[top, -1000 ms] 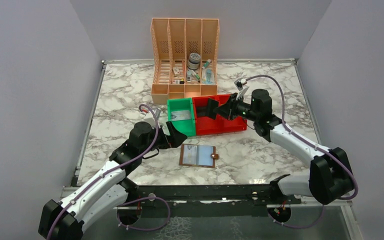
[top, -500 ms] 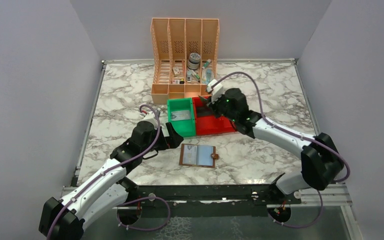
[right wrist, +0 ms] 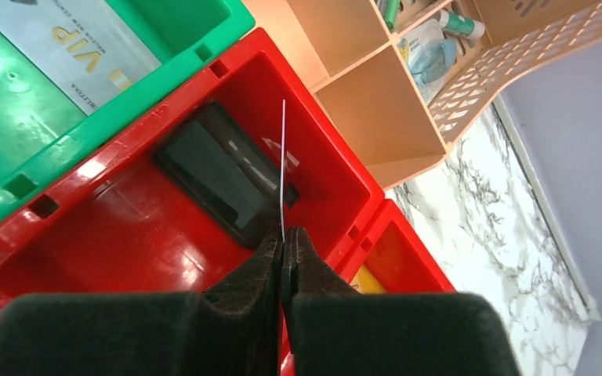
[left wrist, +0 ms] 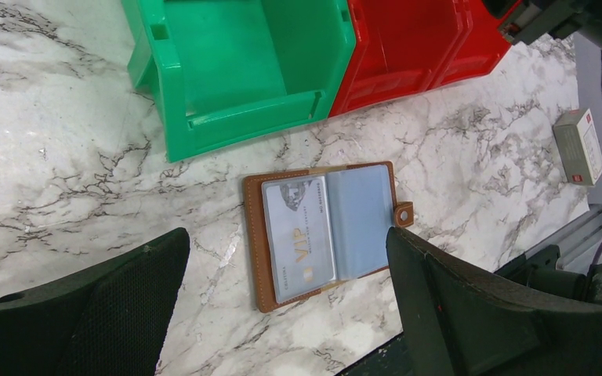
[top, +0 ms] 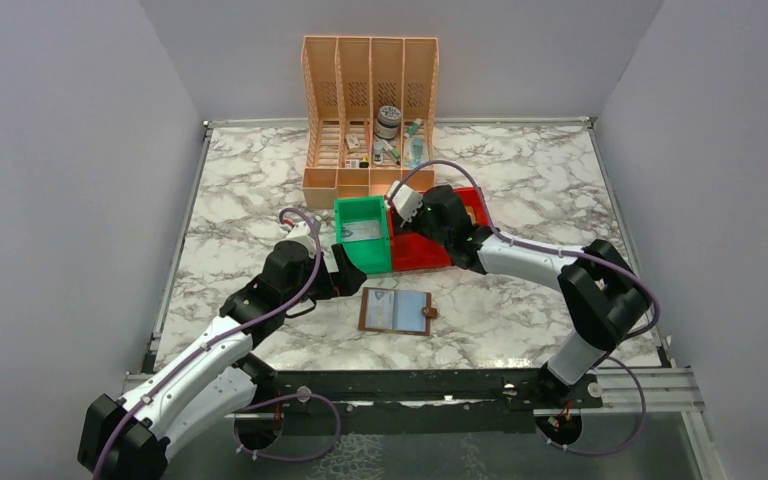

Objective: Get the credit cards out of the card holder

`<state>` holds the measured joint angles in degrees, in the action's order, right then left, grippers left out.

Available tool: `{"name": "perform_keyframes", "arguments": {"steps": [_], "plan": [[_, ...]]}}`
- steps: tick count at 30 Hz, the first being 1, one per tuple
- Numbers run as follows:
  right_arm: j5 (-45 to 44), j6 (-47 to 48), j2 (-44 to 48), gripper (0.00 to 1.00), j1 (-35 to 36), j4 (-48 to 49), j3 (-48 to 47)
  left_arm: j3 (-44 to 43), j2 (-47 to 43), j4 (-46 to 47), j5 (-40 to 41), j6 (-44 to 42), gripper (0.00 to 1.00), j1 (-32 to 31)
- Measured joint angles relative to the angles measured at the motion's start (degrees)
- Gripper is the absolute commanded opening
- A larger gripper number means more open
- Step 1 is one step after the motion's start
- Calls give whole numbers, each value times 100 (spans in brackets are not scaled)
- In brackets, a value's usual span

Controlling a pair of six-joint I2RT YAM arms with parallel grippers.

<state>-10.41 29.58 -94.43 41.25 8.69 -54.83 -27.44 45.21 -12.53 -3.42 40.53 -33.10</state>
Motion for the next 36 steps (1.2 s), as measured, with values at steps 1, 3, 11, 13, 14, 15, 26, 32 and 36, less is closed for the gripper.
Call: {"name": "perform_keyframes", "arguments": {"steps": [1,3,11,13,14,15,26,32,36], "plan": [[-35,92,-83,1,0,35,-28,0,0,0,0,0,99,0],[-70,267,-262,1,0,59,-122,0,0,0,0,0,99,0],[-136,857,-874,1,0,120,-522,2,-7,0,4,4,99,0],[-114,957,-999,1,0,111,-634,0,-13,0,7,4,99,0],[-81,990,-1051,1,-2,85,-688,2,-17,0,7,4,99,0],[-57,1023,-1086,1,-2,74,-717,0,-20,0,7,4,99,0],[116,1224,-1499,7,0,-361,-1016,0,-26,0,11,4,99,0],[238,1198,-1593,22,0,-726,-1250,0,-17,0,9,2,99,0],[400,1141,-1606,29,0,-916,-1325,0,-7,0,9,2,99,0]]}}
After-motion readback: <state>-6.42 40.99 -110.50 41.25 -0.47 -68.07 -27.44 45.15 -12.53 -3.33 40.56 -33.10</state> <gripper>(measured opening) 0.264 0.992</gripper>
